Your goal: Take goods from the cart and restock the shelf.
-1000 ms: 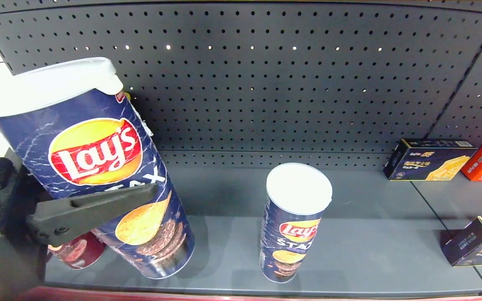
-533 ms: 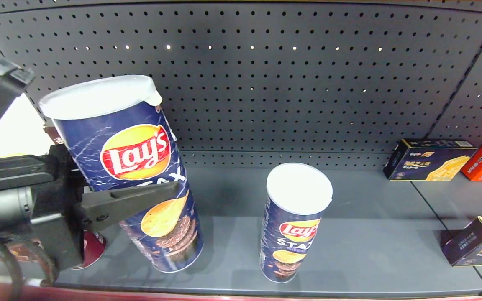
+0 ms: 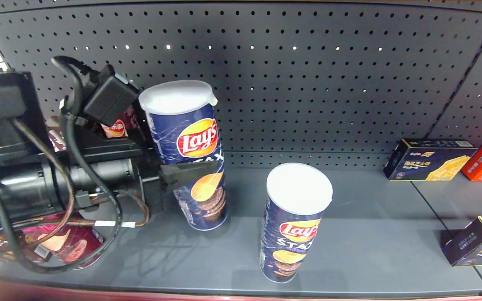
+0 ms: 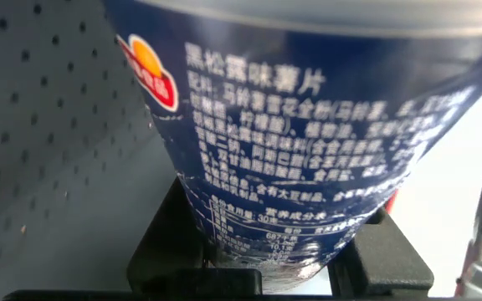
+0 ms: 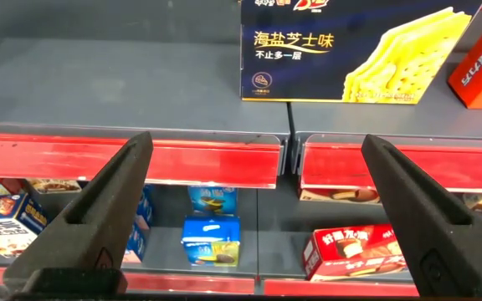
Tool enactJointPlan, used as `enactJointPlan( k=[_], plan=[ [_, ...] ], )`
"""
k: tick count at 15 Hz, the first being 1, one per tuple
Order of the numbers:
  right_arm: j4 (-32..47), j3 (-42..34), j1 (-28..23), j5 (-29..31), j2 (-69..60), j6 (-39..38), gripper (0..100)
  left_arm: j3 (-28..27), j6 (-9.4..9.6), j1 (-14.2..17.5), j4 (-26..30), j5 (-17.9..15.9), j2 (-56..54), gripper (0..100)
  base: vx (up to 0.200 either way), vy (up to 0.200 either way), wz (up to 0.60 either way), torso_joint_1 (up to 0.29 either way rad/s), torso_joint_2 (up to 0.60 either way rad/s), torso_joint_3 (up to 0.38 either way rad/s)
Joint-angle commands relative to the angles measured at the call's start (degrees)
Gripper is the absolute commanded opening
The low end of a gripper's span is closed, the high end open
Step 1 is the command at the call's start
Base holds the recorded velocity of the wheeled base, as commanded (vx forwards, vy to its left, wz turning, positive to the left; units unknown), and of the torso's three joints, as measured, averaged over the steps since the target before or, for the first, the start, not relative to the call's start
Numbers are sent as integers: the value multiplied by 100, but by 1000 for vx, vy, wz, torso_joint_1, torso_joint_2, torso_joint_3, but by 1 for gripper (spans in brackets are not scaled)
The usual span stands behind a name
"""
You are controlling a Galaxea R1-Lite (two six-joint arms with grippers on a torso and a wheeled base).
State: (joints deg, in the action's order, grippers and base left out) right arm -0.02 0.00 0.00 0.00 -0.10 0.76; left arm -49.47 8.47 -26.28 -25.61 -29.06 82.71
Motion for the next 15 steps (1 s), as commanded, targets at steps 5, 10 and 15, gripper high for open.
enactJointPlan(
  k=[5, 10, 15],
  plan=[
    [-6, 0, 0, 0, 10, 4, 100, -1056, -3, 18, -40, -21, 1300, 0, 0, 0, 0, 0, 0, 0],
    [-6, 0, 0, 0, 10, 4, 100, -1495, 14, 0, -49, -21, 1950, 0, 0, 0, 0, 0, 0, 0],
    [-6, 0, 0, 0, 10, 4, 100, -1645, -3, 0, -541, -38, 2451, 0, 0, 0, 0, 0, 0, 0]
  ],
)
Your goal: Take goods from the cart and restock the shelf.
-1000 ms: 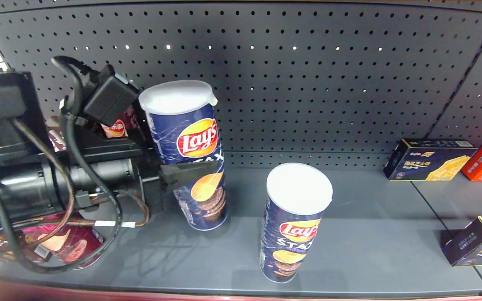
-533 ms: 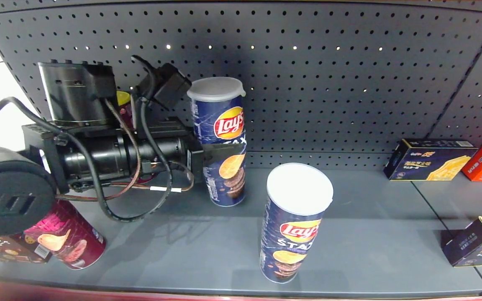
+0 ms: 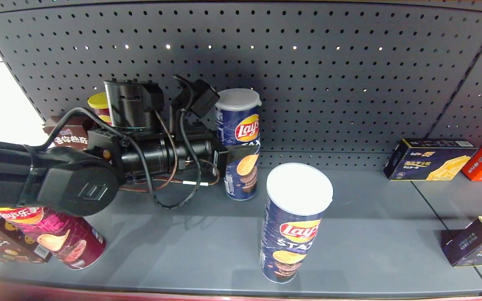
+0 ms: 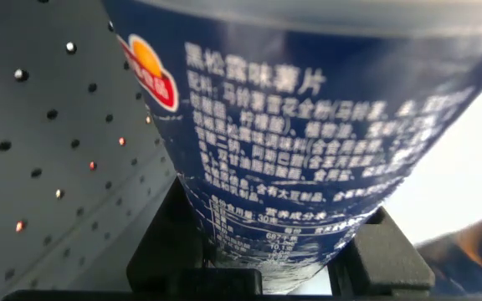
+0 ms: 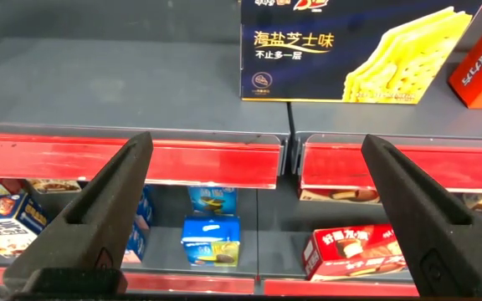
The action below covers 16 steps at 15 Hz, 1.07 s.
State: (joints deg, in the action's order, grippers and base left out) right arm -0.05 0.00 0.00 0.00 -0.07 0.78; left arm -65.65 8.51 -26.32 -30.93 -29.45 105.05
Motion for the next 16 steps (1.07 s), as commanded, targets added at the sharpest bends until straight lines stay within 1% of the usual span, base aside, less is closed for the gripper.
enactJointPlan(
  k=[1, 3, 6, 10, 14, 16],
  plan=[
    [-4, 0, 0, 0, 7, 1, 100, -80, -7, 4, -54, -25, 306, 0, 0, 0, 0, 0, 0, 0],
    [5, 0, 0, 0, 7, 1, 100, -317, -16, 13, -98, -175, 543, 0, 0, 0, 0, 0, 0, 0],
    [5, 0, 0, 0, 7, 1, 100, -678, -16, 4, -98, -184, 789, 0, 0, 0, 0, 0, 0, 0],
    [-4, 0, 0, 0, 7, 1, 100, -941, -7, -5, -98, -192, 1000, 0, 0, 0, 0, 0, 0, 0],
    [5, 0, 0, 0, 7, 1, 100, -1266, 2, -110, -106, -192, 1220, 0, 0, 0, 0, 0, 0, 0],
    [5, 0, 0, 0, 7, 1, 100, -1328, 2, -154, -106, -192, 1273, 0, 0, 0, 0, 0, 0, 0]
  ],
)
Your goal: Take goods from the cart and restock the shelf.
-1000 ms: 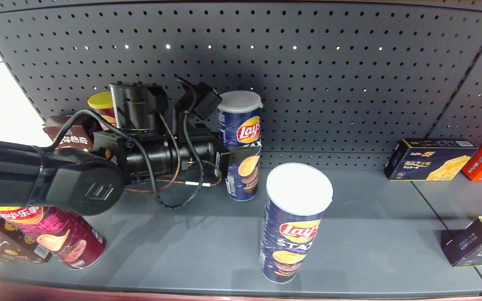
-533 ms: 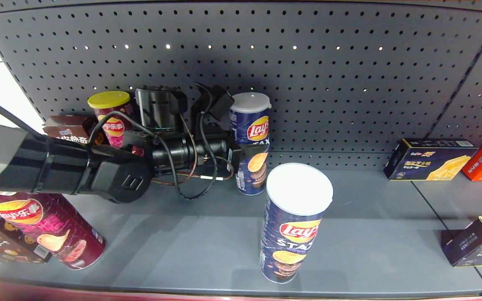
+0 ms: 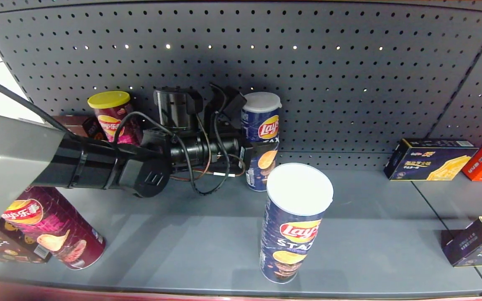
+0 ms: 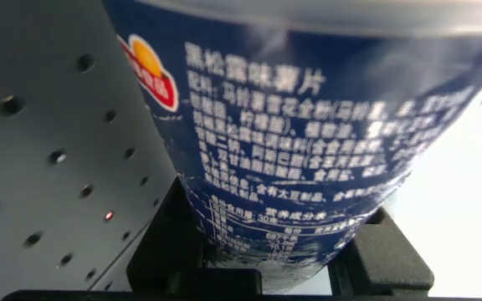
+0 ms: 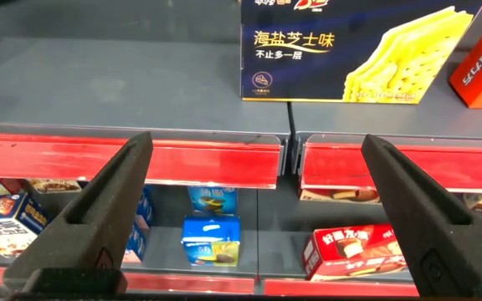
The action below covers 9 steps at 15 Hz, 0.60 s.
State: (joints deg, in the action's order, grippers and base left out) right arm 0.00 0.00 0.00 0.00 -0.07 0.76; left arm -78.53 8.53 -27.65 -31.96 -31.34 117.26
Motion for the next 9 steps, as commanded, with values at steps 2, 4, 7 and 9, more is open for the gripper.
enactJointPlan(
  k=[2, 4, 7, 9],
  plan=[
    [-9, 0, 0, 0, 7, 4, 100, -48, 17, -39, -12, 5, 113, 0, 0, 0, 0, 0, 0, 0],
    [-9, 0, 0, 0, 7, 4, 100, -31, 8, -74, -196, 5, 209, 0, 0, 0, 0, 0, 0, 0],
    [-9, 0, 0, 0, 7, 4, 100, 13, 17, -118, -363, 14, 289, 0, 0, 0, 0, 0, 0, 0],
    [0, 0, 0, 0, 7, 4, 100, 31, 8, -127, -434, 32, 297, 100, 0, 0, 0, 0, 0, 0]
  ],
)
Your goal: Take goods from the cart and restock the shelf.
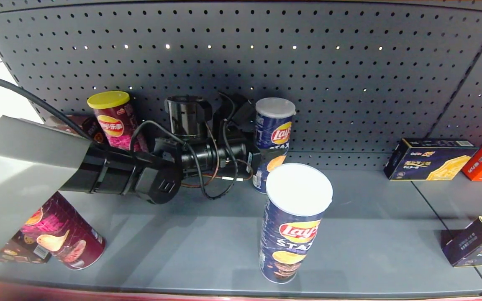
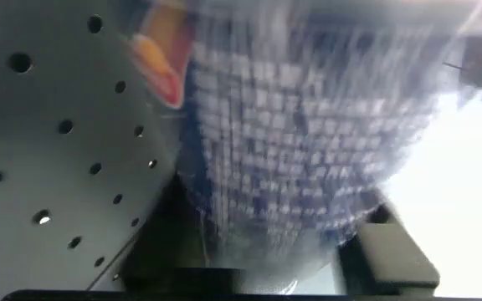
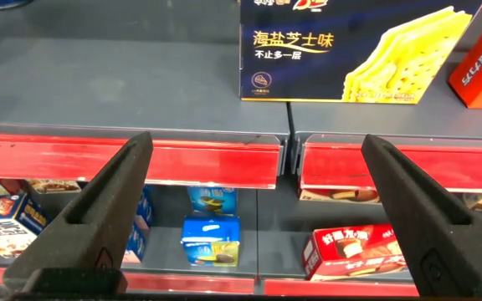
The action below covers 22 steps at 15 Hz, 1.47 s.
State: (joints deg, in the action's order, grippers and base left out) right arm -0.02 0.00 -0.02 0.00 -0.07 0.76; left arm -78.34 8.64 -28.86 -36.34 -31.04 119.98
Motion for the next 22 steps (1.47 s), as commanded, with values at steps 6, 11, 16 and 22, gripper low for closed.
enactJointPlan(
  k=[6, 11, 16, 22],
  plan=[
    [2, 0, 2, 0, 7, 4, 100, 706, -12, 3, -488, 10, -423, 100, 0, 0, 0, 0, 0, 0],
    [-6, 0, 2, 0, 7, 4, 100, 1866, -12, 231, -1121, 10, -1020, 100, 0, 0, 0, 0, 0, 0],
    [-6, 0, 2, 0, 7, 4, 100, 2648, -3, 372, -1516, 247, -1205, 100, 0, 0, 0, 0, 0, 0],
    [-6, 0, 2, 0, 7, 4, 100, 2622, 15, 363, -1525, 968, -1047, 100, 0, 0, 0, 0, 0, 0]
  ],
)
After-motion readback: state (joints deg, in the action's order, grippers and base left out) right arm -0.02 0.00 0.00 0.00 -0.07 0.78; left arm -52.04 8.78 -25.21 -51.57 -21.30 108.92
